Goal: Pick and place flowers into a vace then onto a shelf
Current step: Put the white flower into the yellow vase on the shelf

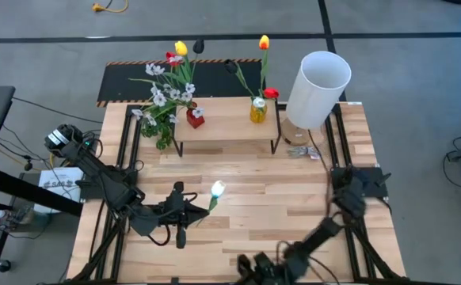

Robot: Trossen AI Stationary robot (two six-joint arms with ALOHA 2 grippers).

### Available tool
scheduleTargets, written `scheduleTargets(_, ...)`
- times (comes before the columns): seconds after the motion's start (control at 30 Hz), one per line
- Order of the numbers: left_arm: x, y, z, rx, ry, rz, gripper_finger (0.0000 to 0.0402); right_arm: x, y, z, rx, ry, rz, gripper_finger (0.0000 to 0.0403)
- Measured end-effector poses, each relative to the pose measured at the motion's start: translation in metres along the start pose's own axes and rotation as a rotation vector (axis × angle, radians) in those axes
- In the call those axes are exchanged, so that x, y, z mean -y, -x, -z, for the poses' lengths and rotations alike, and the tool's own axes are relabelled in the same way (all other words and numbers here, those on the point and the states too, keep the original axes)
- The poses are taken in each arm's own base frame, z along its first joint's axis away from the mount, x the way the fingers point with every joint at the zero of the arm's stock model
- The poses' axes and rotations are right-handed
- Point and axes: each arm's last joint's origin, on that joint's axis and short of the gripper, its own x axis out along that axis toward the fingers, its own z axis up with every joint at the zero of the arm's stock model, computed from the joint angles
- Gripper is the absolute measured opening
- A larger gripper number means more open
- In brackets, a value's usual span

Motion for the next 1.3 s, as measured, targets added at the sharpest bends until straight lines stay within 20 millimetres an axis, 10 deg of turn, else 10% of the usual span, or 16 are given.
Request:
scheduleTargets(0.23,0.000,0.000,0.000,0.000,0.000,-0.001,0.0002,0.032,-0.052,-0.003,0.047,-0.079,-0.240,0.0010)
scheduleTargets(0.57,-0.003,0.000,0.005,-0.041,-0.087,-0.029,0.0002,-0.014,-0.153,-0.011,-0.108,0.127,-0.121,0.0002)
scheduleTargets(1.03,-0.001,0.001,0.006,-0.032,-0.131,-0.029,0.0002,-0.073,-0.130,-0.070,0.510,0.638,0.116,0.0001)
scheduleTargets(1.3,0.000,0.002,0.005,-0.020,-0.126,-0.020,0.0002,-0.113,-0.138,-0.155,0.565,0.805,0.164,0.0000)
